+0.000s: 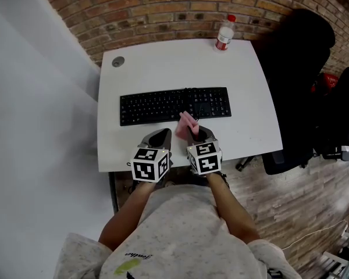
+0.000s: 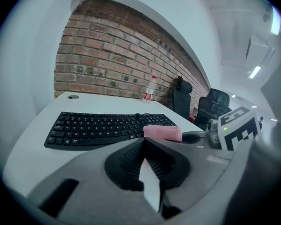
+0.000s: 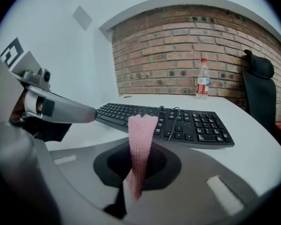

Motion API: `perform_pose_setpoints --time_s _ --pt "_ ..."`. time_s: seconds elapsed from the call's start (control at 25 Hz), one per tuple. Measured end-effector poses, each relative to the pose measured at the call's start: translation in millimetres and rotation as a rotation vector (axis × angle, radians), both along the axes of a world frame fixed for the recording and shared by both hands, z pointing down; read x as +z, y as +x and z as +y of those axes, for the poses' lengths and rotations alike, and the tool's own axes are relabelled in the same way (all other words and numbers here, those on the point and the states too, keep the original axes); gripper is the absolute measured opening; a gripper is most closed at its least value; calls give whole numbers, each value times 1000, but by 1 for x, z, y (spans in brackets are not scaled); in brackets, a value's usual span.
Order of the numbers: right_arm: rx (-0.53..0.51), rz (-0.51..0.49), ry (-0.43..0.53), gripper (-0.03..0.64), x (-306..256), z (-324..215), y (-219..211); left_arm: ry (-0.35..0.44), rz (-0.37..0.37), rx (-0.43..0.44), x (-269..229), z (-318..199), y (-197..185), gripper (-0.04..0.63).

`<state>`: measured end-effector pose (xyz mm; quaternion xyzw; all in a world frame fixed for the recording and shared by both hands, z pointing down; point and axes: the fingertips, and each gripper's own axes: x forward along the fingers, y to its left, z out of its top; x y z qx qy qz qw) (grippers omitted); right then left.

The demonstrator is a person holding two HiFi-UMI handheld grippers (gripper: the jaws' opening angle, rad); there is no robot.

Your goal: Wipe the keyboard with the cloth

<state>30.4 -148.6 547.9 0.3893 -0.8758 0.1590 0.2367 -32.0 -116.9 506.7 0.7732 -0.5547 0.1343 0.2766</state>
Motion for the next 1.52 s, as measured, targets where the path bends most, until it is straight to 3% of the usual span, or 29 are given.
perform_pose_setpoints --time_s 1.52 --pt "355 -24 -15 26 4 -50 165 -24 7 225 10 -51 114 -3"
